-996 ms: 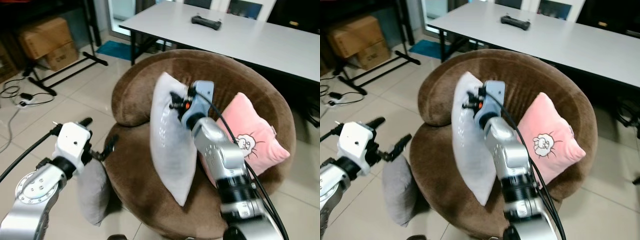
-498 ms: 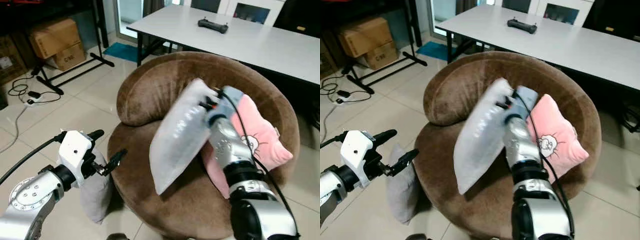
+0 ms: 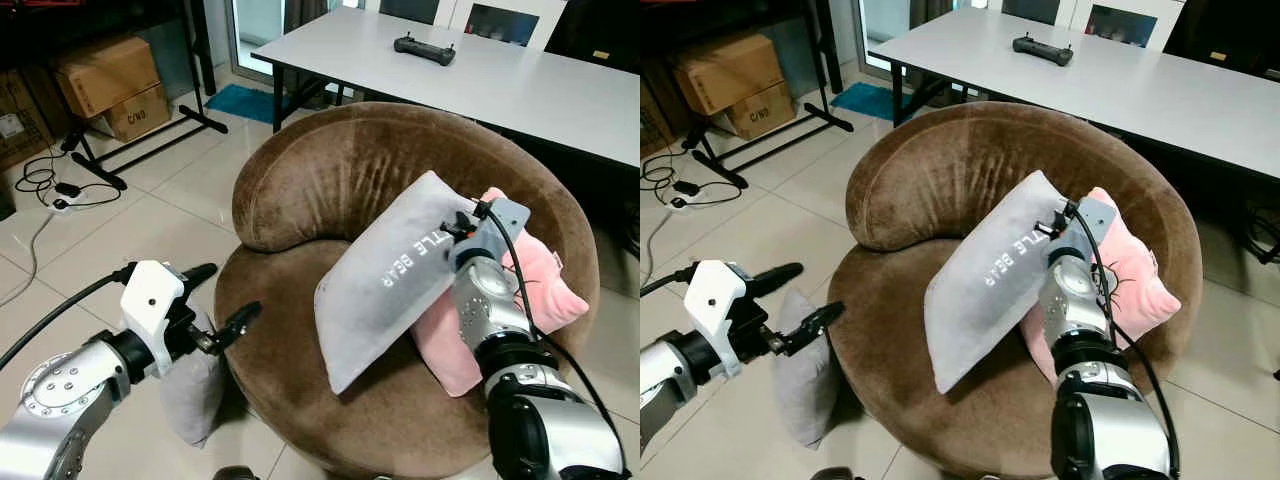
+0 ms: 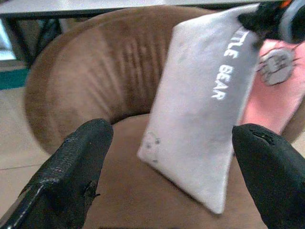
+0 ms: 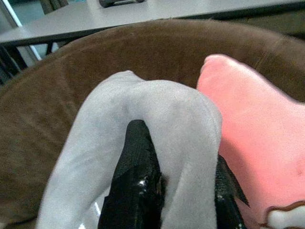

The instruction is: Move the pillow to the sofa from floor

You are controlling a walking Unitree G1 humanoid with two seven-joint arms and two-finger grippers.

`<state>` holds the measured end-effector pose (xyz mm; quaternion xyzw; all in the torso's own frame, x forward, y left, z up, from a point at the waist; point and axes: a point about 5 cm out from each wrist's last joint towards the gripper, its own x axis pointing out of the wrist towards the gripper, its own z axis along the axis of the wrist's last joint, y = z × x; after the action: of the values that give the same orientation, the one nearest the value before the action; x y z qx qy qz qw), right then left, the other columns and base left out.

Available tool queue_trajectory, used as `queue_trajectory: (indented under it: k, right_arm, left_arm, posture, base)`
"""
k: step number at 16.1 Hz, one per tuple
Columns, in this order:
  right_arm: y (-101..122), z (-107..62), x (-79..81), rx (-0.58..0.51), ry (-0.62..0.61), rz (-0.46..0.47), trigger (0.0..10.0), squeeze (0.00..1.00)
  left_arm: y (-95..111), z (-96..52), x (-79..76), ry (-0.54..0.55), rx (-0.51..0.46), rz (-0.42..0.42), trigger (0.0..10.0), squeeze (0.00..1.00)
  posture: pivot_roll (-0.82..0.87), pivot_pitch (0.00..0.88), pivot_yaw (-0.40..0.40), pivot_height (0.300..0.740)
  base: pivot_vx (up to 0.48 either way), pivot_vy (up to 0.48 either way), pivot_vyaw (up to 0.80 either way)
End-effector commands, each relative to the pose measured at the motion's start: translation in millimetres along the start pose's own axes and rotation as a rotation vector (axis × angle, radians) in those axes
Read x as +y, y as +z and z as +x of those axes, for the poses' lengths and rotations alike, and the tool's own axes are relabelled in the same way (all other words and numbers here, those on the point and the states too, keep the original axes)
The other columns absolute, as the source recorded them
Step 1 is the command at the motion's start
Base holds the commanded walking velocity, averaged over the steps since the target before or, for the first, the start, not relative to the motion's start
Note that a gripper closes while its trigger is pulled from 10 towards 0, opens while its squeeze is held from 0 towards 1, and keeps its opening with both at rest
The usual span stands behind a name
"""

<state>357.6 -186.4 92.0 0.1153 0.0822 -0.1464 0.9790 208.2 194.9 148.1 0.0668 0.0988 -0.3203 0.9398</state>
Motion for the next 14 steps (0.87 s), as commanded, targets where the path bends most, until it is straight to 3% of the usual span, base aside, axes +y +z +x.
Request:
queue_trajectory:
  k: [1,3,5,6,7,9,10,11,14]
  right_arm:
    - [12,1.3,-7.1,-0.081,-0.014,-0.028,10.0,1.00]
    - [15,-0.1,-9.0,-0.132,-0.023,-0.012,10.0,1.00]
    - [19,-1.3,-11.7,-0.177,-0.049,-0.049,10.0,1.00]
    - [28,-3.7,-16.0,-0.248,-0.079,-0.074,10.0,1.00]
    - [38,-7.6,-16.6,-0.335,-0.069,-0.133,10.0,1.00]
    - [47,-16.8,-15.1,-0.412,-0.039,-0.142,10.0,1.00]
    - [47,-25.3,-9.8,-0.424,0.022,-0.167,10.0,0.91]
    - [42,-36.4,-2.8,-0.402,0.095,-0.184,10.0,0.00]
    - [20,-75.0,17.0,-0.275,0.275,-0.191,10.0,0.00]
  left_arm:
    - [5,0.9,-3.9,-0.039,-0.014,-0.015,10.0,0.40]
    - [7,1.1,-4.6,-0.059,-0.022,-0.027,10.0,0.40]
    - [8,1.3,-3.9,-0.056,-0.024,-0.023,10.0,0.40]
    - [9,0.9,-3.7,-0.049,-0.029,-0.023,10.0,0.40]
    - [10,0.7,-2.7,-0.030,-0.039,-0.020,10.0,0.39]
    - [14,4.0,2.4,0.061,-0.083,0.002,10.0,0.38]
    - [18,9.0,6.3,0.159,-0.127,0.026,10.0,0.36]
    - [18,14.8,8.7,0.258,-0.136,0.024,10.0,0.29]
    - [17,14.3,12.8,0.472,-0.176,0.126,10.0,0.20]
  posture:
    - [0.16,0.000,-0.051,0.740]
    - [0.16,0.000,-0.053,0.740]
    - [0.16,0.000,-0.053,0.740]
    - [0.16,0.000,-0.057,0.740]
    - [0.16,0.000,-0.058,0.740]
    - [0.15,0.000,-0.060,0.740]
    - [0.15,0.000,-0.068,0.740]
    - [0.15,0.000,-0.073,0.740]
    - [0.13,0.000,-0.086,0.740]
  base:
    - [0.000,0.000,0.00]
    - [0.000,0.000,0.00]
    - [0.000,0.000,0.00]
    - [0.000,0.000,0.00]
    - [0.000,0.000,0.00]
    - [0.000,0.000,0.00]
    - [0.000,0.000,0.00]
    - [0.000,0.000,0.00]
    - [0.000,0.000,0.00]
